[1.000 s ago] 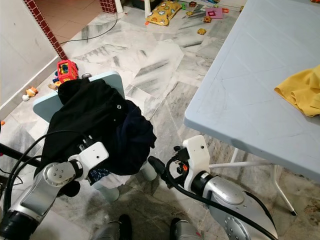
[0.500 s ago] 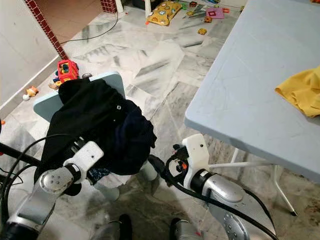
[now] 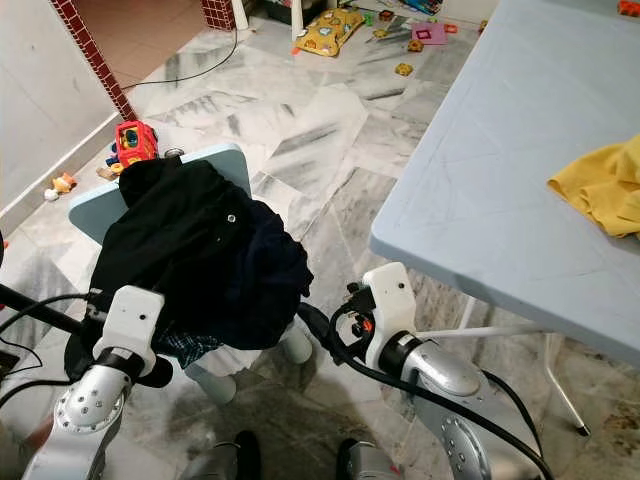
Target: Hang hanger
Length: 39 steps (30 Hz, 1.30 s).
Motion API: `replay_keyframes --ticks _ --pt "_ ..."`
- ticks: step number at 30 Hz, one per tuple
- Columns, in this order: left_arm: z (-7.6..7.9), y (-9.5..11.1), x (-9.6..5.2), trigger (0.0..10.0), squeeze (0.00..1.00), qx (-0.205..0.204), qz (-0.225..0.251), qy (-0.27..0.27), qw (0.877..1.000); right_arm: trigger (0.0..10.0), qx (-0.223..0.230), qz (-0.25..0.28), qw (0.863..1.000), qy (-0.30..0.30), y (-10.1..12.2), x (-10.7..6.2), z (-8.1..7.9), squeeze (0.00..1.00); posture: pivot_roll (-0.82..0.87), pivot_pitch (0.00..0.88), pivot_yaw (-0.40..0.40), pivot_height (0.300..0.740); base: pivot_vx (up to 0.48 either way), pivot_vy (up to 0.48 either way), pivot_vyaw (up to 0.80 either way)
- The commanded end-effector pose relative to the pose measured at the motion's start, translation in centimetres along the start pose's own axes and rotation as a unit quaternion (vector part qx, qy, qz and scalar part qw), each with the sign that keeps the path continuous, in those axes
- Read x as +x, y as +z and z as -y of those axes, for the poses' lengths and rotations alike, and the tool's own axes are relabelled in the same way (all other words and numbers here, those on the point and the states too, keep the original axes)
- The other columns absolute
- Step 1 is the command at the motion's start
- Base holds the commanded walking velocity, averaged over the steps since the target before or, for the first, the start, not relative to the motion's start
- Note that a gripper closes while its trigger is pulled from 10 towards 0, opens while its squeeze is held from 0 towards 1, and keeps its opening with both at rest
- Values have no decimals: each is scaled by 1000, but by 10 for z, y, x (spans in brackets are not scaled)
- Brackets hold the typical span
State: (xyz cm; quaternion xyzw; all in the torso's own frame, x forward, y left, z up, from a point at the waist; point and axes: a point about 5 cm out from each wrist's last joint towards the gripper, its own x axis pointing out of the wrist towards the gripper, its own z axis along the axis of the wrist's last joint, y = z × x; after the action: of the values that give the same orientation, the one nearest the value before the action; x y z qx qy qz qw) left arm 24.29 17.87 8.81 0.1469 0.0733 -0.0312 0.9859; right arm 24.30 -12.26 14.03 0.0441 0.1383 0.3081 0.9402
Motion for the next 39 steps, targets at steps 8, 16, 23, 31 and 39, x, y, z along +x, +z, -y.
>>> replay_keyframes --ticks 8,16,23,31,39 --pt "-2 -27 -1 10000 0 -7 -98 -21 995 10000 -5 -1 1000 7 -2 3 0 0 -95 185 10 740 0 0 0" --pt "5 -31 12 10000 1000 22 -126 -82 988 10000 -9 -4 1000 3 -4 2 0 0 -111 196 28 740 0 0 0" --pt "7 -32 15 10000 1000 25 -138 -108 984 10000 -6 -2 1000 -2 -6 -1 -2 0 -113 203 41 740 0 0 0" --pt "5 -35 15 10000 1000 48 -151 -122 980 10000 -4 -2 1000 -3 -7 0 -2 0 -106 207 42 740 0 0 0" --pt "6 -31 22 10000 1000 136 -133 -171 967 10000 -2 -2 1000 -3 -7 1 -3 0 -108 212 47 740 0 0 0"
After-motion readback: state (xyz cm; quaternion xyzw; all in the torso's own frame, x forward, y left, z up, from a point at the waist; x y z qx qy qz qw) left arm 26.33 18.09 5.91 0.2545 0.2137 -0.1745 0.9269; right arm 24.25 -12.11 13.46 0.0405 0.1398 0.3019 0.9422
